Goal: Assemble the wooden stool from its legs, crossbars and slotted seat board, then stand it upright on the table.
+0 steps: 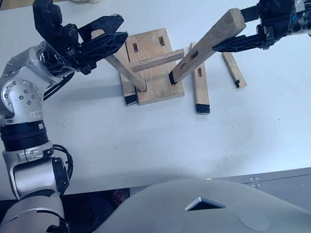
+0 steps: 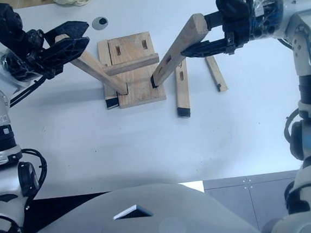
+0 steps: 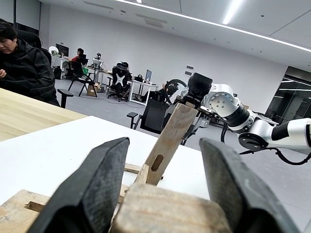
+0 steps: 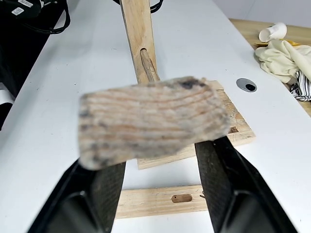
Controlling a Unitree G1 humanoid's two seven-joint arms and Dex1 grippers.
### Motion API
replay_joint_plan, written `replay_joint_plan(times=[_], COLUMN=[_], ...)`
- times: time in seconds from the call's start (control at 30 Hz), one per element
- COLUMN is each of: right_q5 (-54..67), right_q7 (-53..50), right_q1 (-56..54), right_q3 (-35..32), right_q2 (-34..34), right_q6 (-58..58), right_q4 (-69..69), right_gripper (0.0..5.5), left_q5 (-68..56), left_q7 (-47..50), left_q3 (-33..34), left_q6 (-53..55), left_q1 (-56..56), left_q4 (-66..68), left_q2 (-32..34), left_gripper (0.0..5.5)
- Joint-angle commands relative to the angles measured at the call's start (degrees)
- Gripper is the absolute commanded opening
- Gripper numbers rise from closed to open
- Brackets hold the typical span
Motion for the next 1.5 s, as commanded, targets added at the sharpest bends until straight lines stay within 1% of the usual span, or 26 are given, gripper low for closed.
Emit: replay_joint_plan(times=[0.03, 0.33, 0.47, 0.63, 0.77, 0.87, 0.93, 1.0, 1.1, 1.3, 1.5], right_q5=[-3.45, -7.73, -9.86, -13.22, -13.47, -11.64, -9.55, -6.44, -4.49, -3.33, -2.70], right_q7=[3.03, 7.66, 10.11, 11.25, 11.80, 12.12, 12.50, 12.64, 12.65, 12.66, 12.66], right_q1=[-1.62, -5.66, -7.24, -8.44, -9.59, -11.02, -12.11, -13.98, -17.98, -25.23, -27.30], right_q3=[4.76, 10.63, 13.04, 15.33, 16.36, 15.82, 16.61, 18.97, 23.73, 35.11, 42.17], right_q2=[-0.36, 0.14, 0.22, 0.80, 2.28, 3.53, 3.09, 1.85, 1.55, 4.03, 5.46], right_q6=[2.29, 4.48, 3.89, 0.44, 1.39, 2.07, 3.66, 5.66, 6.04, 1.93, -1.81], right_q4=[0.89, 5.09, 6.70, 8.62, 8.04, 6.45, 6.03, 6.32, 10.56, 18.91, 22.24], right_gripper=[2.03, 2.03, 2.03, 2.03, 2.03, 2.03, 2.03, 2.03, 2.03, 2.03, 2.03], left_q5=[2.71, 2.51, 2.28, 2.19, 2.15, 2.28, 2.40, 2.56, 2.92, 3.55, 4.22], left_q7=[1.06, 1.06, 0.80, 0.51, 0.54, 1.18, 1.38, 1.55, 1.49, 0.17, -1.33], left_q3=[-1.68, -1.89, -2.04, -2.21, -2.29, -2.23, -2.28, -2.38, -2.68, -3.32, -3.97], left_q6=[1.53, 0.52, 0.54, 0.36, 0.22, -0.05, -0.11, -0.14, -0.40, -0.77, -0.85], left_q1=[2.48, 3.66, 3.89, 3.94, 4.15, 4.31, 4.40, 4.42, 4.23, 2.69, 0.72], left_q4=[1.60, 0.96, 0.98, 1.20, 1.27, 1.42, 1.39, 1.43, 2.13, 4.67, 7.13], left_q2=[-0.05, -0.86, -1.06, -1.38, -1.67, -2.22, -2.43, -2.65, -2.91, -2.59, -1.87], left_gripper=[2.42, 2.41, 2.40, 2.40, 2.40, 2.40, 2.40, 2.40, 2.39, 2.39, 2.39])
